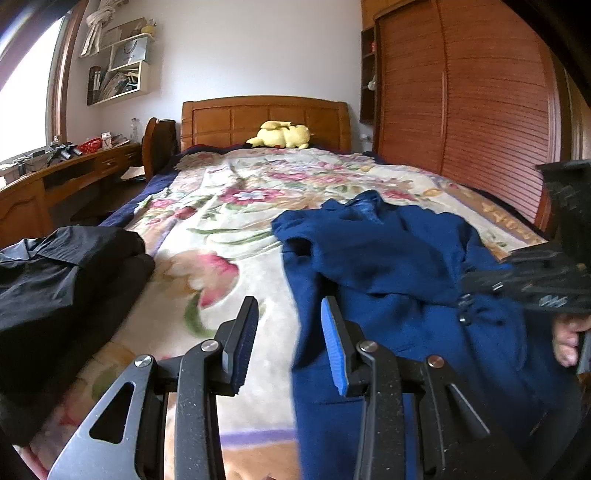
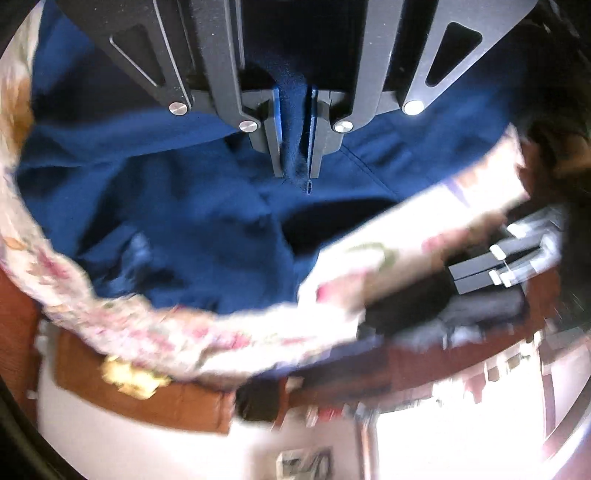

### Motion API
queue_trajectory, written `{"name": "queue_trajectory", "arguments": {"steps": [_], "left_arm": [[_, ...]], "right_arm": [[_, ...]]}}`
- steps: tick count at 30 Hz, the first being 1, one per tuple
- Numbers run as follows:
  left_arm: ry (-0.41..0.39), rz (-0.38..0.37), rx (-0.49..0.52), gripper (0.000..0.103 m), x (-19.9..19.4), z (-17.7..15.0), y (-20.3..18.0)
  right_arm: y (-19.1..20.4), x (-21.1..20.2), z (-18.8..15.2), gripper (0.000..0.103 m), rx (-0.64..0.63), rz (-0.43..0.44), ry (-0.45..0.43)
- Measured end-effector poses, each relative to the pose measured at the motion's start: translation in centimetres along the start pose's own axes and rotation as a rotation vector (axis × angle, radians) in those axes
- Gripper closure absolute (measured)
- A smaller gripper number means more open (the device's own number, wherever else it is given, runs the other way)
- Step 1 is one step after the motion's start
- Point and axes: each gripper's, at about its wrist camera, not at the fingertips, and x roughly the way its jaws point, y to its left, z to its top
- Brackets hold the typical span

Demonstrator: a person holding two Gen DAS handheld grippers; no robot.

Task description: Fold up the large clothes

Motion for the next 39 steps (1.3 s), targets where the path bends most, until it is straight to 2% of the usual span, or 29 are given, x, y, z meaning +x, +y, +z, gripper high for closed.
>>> {"name": "queue_trajectory", "arguments": {"steps": [4,9,13,19,25,32,39], "left_arm": [[-0.015,-0.04,0.009,0.067,-0.8,0.4,-2.0],[-0.019,-0.099,0.04,0.067,-1.5,0.8,-5.4],[-0.007,-0.135,0.086,0.067,-1.5,0.9,-8.5],[0.031,-0.196,0.126,0.067,-0.4,0.9,-12.7],[0.07,-0.229,0.168,0.067,0.4,0.1,-16.4],[0.095,-0.222,0.17,0.067,0.2,-0.9,-17.3],[0.104,-0.211,0.158,0.067,-0.3,-1.7,-16.8]], "right_arm": [[-0.4,-6.2,-3.0,0.093,0.035,-0.048,-0.046],[-0.6,-9.6,-7.6,0.092,0.11,-0.067,0.01],[-0.8,-11.6,-9.8,0.077,0.138,-0.088,0.016],[-2.7,-14.2,-10.4,0.066,0.172,-0.167,-0.05],[-3.4,-13.4,-11.0,0.065,0.169,-0.202,-0.032],[-1.7,-17.2,-10.6,0.065,0.137,-0.149,-0.105],[-1.6,-13.9,-10.8,0.065,0.136,-0.092,-0.04]]}}
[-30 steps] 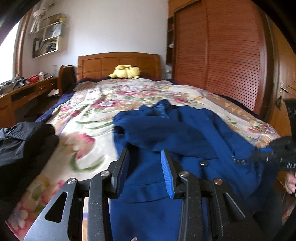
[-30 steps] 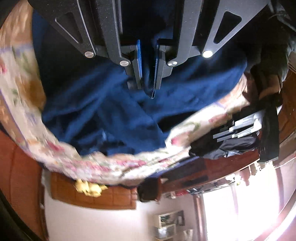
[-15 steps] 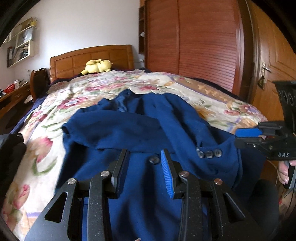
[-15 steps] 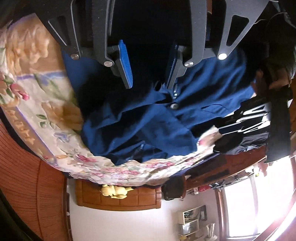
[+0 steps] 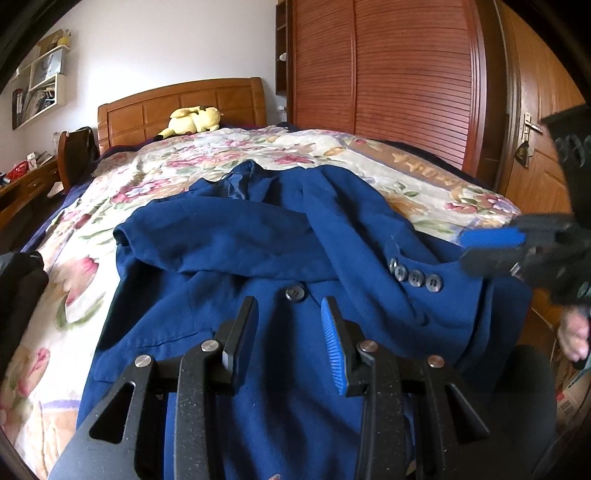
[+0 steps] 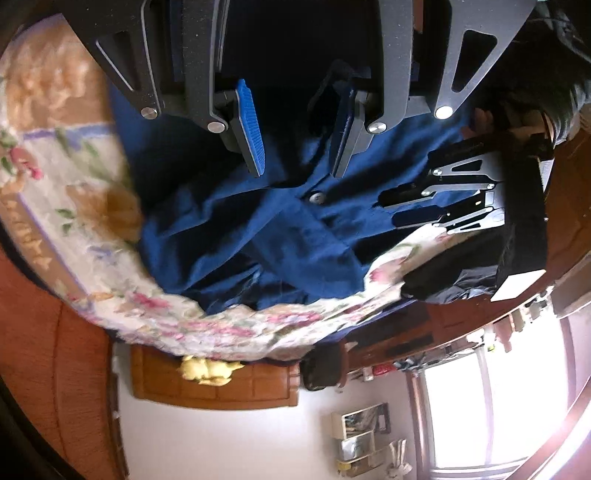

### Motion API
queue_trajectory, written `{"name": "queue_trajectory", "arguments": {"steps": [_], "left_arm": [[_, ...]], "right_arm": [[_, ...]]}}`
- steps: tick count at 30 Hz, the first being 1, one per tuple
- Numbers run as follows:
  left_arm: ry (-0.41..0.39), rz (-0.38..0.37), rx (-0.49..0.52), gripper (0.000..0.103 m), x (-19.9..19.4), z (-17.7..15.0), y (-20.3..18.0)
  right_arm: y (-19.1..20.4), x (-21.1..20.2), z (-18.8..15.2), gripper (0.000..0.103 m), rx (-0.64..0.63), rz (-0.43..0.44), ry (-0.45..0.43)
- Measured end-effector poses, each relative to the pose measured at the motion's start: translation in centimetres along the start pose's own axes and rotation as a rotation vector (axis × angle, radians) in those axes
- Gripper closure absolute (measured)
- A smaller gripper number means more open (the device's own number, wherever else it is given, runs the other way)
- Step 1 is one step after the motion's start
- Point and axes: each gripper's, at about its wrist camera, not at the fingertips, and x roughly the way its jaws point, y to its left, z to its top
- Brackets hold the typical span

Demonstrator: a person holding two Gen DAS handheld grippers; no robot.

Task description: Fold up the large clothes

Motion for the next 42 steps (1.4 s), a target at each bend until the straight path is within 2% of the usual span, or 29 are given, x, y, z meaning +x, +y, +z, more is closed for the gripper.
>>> {"name": "queue_trajectory", "arguments": {"steps": [2,3,4,9,11,12,16,19,21,27,33,36,37,41,42], "left_arm": [[-0.002,-0.001,-0.003,0.067,-0.2,-0.1,0.2],[-0.002,-0.003,-0.004,0.067,-0.5,-0.3,0.2],[-0.001,-0.004,-0.004,0.067,-0.4,-0.3,0.3],[0.003,-0.032,0.005,0.067,-0.5,-0.5,-0.4],[0.006,-0.042,0.011,0.067,-0.4,-0.6,-0.9],[0.008,-0.049,0.016,0.067,-0.3,-0.6,-1.3],[0.013,-0.072,0.029,0.067,-0.1,-0.6,-2.6],[0.025,-0.109,0.034,0.067,0.2,-0.6,-3.9],[0.039,-0.127,0.04,0.067,0.5,-0.7,-4.7],[0.111,-0.127,0.073,0.067,2.4,-1.6,-6.7],[0.126,-0.137,0.054,0.067,2.8,-2.4,-7.1],[0.135,-0.183,0.026,0.067,2.8,-2.8,-6.9],[0.137,-0.191,0.027,0.07,2.9,-2.8,-6.8],[0.148,-0.227,0.028,0.095,2.8,-3.0,-6.7],[0.14,-0.222,0.044,0.097,2.4,-2.9,-6.8]], "right_arm": [[0.0,1.1,-0.4,0.066,-0.012,0.027,0.037],[-0.1,1.4,-0.5,0.087,-0.024,0.026,0.047],[-0.3,1.2,-0.7,0.098,-0.03,0.004,0.05],[-1.4,-1.5,-3.1,0.098,0.029,-0.054,0.058],[-1.3,-2.2,-4.0,0.098,0.018,-0.122,0.08],[-1.3,-2.5,-4.2,0.097,0.01,-0.134,0.082],[-1.8,-4.1,-3.8,0.075,0.013,-0.187,0.061],[-2.1,-5.4,-3.0,0.066,0.002,-0.231,0.021],[-2.6,-6.1,-2.5,0.064,0.002,-0.252,-0.003],[-3.1,-6.4,-2.5,0.063,0.014,-0.24,-0.034],[-3.5,-5.3,-3.2,0.062,0.043,-0.214,-0.048],[-3.5,-5.2,-3.3,0.062,0.047,-0.215,-0.046],[-3.6,-5.2,-3.3,0.062,0.05,-0.216,-0.047],[-4.0,-5.3,-3.3,0.062,0.069,-0.203,-0.052],[-3.9,-5.3,-3.3,0.062,0.073,-0.205,-0.054]]}}
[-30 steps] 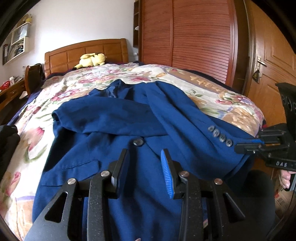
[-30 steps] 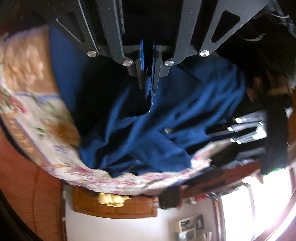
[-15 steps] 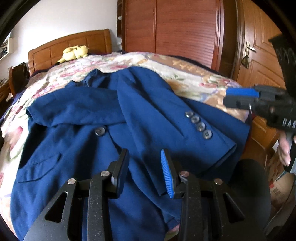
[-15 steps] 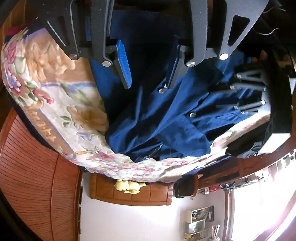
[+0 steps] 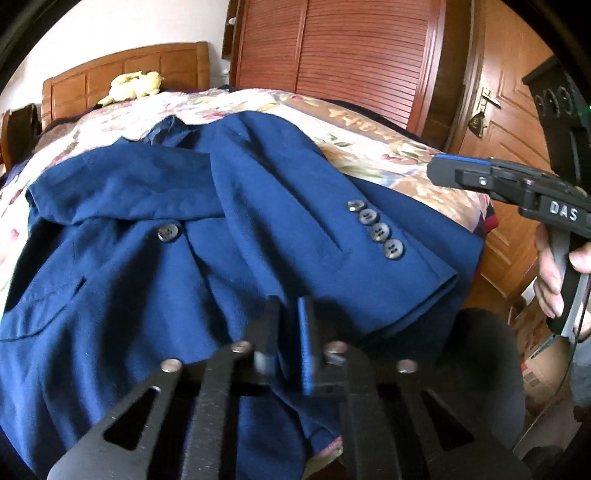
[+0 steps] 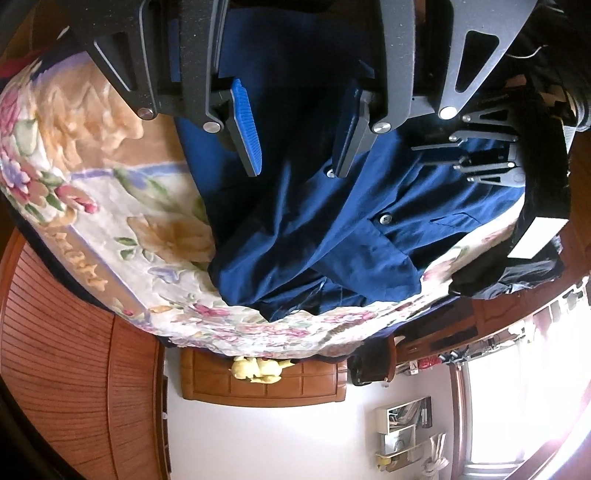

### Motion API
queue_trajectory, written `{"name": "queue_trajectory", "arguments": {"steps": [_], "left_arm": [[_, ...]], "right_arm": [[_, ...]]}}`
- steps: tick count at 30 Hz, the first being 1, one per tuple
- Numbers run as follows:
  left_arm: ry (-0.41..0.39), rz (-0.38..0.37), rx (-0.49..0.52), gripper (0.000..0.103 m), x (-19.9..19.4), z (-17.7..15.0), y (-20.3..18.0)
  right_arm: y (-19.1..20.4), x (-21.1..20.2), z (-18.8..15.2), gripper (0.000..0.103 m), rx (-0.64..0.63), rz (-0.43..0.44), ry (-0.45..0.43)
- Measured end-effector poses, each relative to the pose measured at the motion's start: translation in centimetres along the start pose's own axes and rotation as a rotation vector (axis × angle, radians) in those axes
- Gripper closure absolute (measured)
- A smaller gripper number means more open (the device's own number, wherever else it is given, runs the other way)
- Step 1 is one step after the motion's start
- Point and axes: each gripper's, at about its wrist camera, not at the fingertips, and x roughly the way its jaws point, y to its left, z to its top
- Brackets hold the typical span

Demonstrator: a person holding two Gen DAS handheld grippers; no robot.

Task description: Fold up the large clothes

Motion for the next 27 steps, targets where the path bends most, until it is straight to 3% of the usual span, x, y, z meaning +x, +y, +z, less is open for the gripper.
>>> {"name": "queue_trajectory", "arguments": {"steps": [7,12,17,22,27], "left_arm": [[-0.07,0.024,0.035,0.099,-4.0,2.2,1.2],[-0.11,0.129,0.018,0.1,-6.8,3.9,5.8],[-0.088,0.255,-0.01,0.1,-7.3,5.2,11.6],[-0.084,0.311,-0.038,0.099,-7.1,5.0,14.6],[-0.103,0.309,-0.074,0.095,-7.6,3.6,14.9]], "right_arm": [[-0.1,0.6,0.0,0.061,0.011,-0.004,-0.004],[0.3,1.4,0.1,0.061,0.014,0.011,0.002],[1.2,2.7,0.4,0.061,0.015,0.029,0.015],[1.7,3.7,0.5,0.06,0.01,0.032,0.021],[1.9,4.5,0.7,0.06,0.009,0.02,0.032]]}}
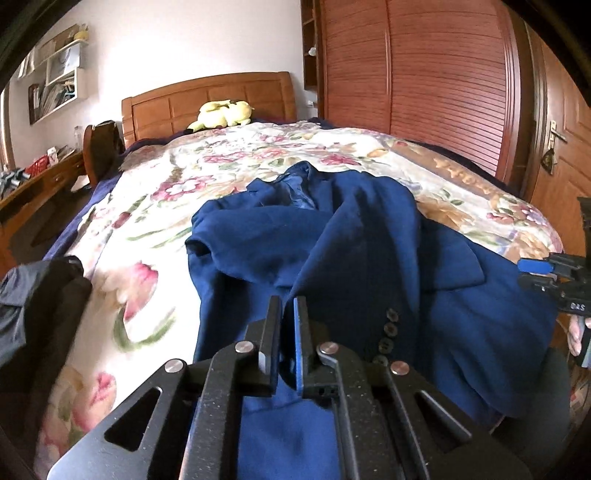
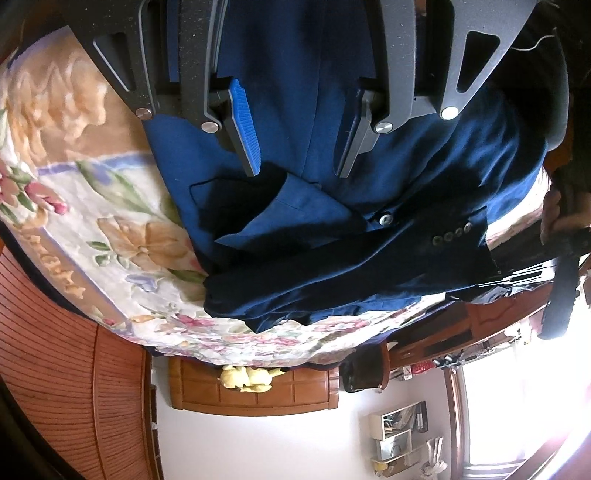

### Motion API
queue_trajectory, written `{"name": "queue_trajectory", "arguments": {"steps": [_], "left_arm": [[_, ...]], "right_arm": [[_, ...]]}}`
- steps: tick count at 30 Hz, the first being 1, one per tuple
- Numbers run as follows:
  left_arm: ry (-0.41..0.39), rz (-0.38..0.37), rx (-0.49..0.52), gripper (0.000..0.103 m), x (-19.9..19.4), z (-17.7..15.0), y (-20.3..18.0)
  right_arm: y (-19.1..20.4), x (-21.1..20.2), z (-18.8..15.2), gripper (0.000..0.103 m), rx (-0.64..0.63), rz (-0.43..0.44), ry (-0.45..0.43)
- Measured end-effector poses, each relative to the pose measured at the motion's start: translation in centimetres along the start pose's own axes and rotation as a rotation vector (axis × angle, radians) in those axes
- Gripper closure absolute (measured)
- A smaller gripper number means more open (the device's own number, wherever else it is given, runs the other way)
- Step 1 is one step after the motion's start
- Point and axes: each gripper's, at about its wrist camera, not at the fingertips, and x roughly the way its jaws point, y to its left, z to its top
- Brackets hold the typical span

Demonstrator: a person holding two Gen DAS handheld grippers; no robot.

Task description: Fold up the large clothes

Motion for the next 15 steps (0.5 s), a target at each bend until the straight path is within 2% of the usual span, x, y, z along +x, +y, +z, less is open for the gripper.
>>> {"name": "queue_trajectory", "arguments": {"steps": [1,2,4,12,15], "left_arm": [[0.001,0.012,-0.006,0.09,-0.2,-0.4,0.2],[0.003,0.023,-0.012,0.078,-0.5,-0.9,0.4],[0.007,0.053,-0.029,0.071,-1.0,-2.0,0.9],[0.098,0.181,-0.058,0.068,-1.7,-6.7,2.5],[0.12,0.192,-0.076,0.068,-2.0,-8.0,2.8]], "right_arm": [[0.0,0.1,0.0,0.059,-0.007,-0.012,0.002],[0.1,0.3,0.0,0.059,-0.014,-0.022,0.005],[0.0,0.6,0.1,0.057,-0.026,-0.041,0.013],[-1.1,0.9,-0.7,0.053,-0.034,-0.065,0.035],[-1.6,0.9,-0.9,0.052,-0.033,-0.076,0.045]]}}
